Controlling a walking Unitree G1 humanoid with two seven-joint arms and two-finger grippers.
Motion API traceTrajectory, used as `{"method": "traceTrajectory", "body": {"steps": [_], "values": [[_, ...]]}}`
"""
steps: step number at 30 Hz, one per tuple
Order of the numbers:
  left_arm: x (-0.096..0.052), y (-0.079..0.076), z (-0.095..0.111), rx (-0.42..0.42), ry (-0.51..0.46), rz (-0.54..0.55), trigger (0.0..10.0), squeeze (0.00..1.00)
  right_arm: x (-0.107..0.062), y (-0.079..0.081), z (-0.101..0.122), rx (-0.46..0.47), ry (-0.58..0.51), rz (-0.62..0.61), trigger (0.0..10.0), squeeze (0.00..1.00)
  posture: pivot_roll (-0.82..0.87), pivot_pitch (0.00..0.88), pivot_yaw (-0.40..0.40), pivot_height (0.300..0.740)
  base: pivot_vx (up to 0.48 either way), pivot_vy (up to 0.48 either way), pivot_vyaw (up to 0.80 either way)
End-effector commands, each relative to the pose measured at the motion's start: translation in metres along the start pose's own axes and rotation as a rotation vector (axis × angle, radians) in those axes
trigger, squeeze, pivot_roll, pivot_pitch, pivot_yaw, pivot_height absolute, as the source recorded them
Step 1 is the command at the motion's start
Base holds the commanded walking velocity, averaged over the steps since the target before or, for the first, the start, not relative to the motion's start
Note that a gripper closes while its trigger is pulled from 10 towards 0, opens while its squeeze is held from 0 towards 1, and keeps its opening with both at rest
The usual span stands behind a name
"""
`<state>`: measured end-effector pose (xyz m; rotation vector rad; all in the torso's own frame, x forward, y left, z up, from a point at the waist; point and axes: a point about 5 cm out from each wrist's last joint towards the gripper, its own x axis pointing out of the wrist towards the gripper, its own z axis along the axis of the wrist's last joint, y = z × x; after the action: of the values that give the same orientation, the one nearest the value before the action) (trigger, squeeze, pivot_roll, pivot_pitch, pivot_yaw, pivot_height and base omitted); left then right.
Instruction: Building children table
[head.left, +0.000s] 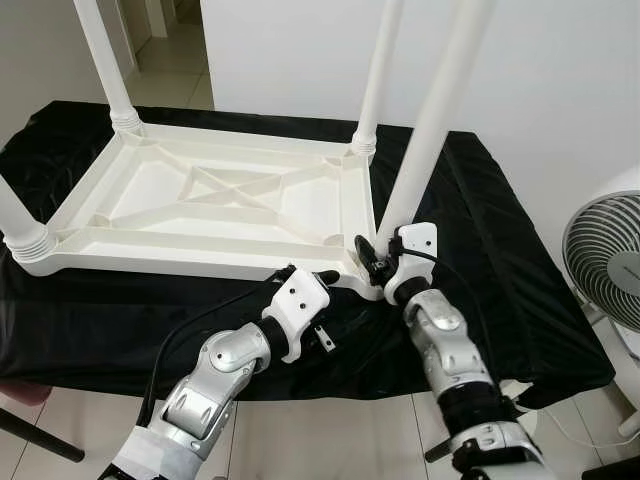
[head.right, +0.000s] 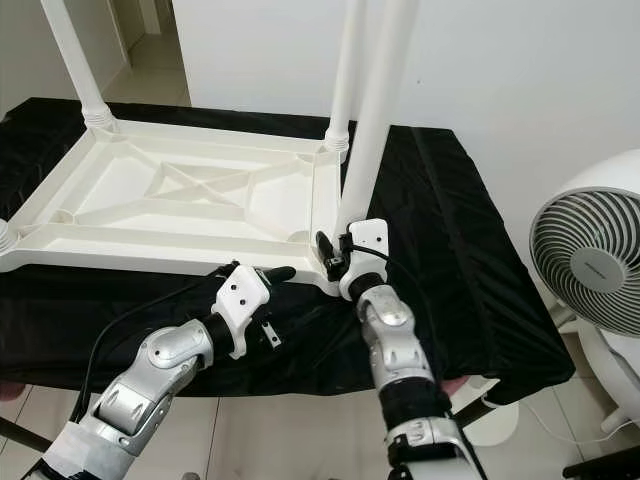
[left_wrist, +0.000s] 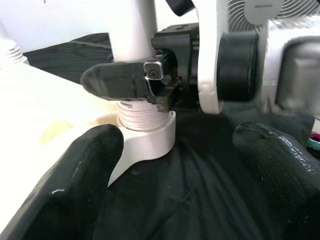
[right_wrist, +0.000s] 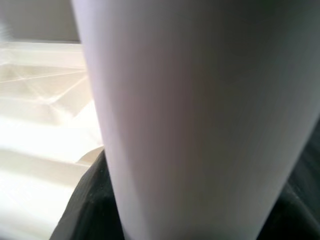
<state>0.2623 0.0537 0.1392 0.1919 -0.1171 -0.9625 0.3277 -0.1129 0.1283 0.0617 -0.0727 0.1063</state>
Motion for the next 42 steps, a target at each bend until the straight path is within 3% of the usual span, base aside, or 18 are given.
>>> {"method": "traceTrajectory", "body": {"steps": [1,6,21,22,26,28,32,33,36,38,42], "values": [[0.001,-0.006,-0.001,-0.011,0.004,-0.063,10.0,0.0,-0.009,-0.008,-0.018,-0.003,0.09,-0.13,10.0,0.0,0.08,0.054,-0.049,0.74,0.0,0.0,0.0],[0.002,-0.006,0.0,-0.014,-0.001,-0.071,10.0,0.0,-0.015,0.005,-0.018,0.018,0.086,-0.158,10.0,0.0,0.08,0.049,-0.049,0.74,0.0,0.0,0.0],[0.003,-0.007,0.0,-0.011,-0.003,-0.073,10.0,0.0,-0.015,0.009,-0.014,0.027,0.083,-0.12,10.0,0.0,0.09,0.029,-0.062,0.74,0.0,0.0,0.0],[0.003,-0.007,0.0,-0.011,-0.005,-0.069,10.0,0.0,-0.014,0.005,-0.012,0.025,0.065,-0.104,10.0,1.0,0.09,0.021,-0.069,0.74,0.0,0.0,0.0],[0.004,-0.007,0.0,-0.01,-0.007,-0.067,10.0,0.0,-0.014,0.002,-0.01,0.023,0.053,-0.094,10.0,1.0,0.09,0.021,-0.069,0.74,0.0,0.0,0.0],[0.002,-0.007,0.0,-0.009,-0.004,-0.063,10.0,0.0,-0.014,-0.009,-0.002,0.05,0.004,-0.014,10.0,1.0,0.09,0.021,-0.072,0.74,0.0,0.0,0.0],[0.002,-0.007,0.0,-0.009,-0.003,-0.063,10.0,0.0,-0.014,-0.014,-0.001,0.043,-0.002,0.031,10.0,1.0,0.09,0.023,-0.072,0.74,0.0,0.0,0.0],[0.002,-0.007,0.0,-0.009,-0.002,-0.062,10.0,0.0,-0.015,-0.02,0.002,0.022,-0.011,0.087,10.0,0.0,0.09,0.028,-0.07,0.74,0.0,0.0,0.0],[0.002,-0.007,0.0,-0.01,-0.002,-0.063,10.0,0.0,-0.015,-0.024,0.003,0.001,-0.01,0.142,10.0,0.0,0.09,0.033,-0.068,0.74,0.0,0.0,0.0],[0.002,-0.007,0.001,-0.01,-0.003,-0.065,10.0,0.0,-0.012,-0.03,0.007,-0.033,-0.018,0.258,10.0,0.0,0.08,0.042,-0.061,0.74,0.0,0.0,0.0],[0.002,-0.006,0.001,-0.01,-0.003,-0.066,10.0,0.0,-0.011,-0.031,0.008,-0.041,-0.022,0.293,10.0,0.0,0.08,0.044,-0.058,0.74,0.0,0.0,0.0]]}}
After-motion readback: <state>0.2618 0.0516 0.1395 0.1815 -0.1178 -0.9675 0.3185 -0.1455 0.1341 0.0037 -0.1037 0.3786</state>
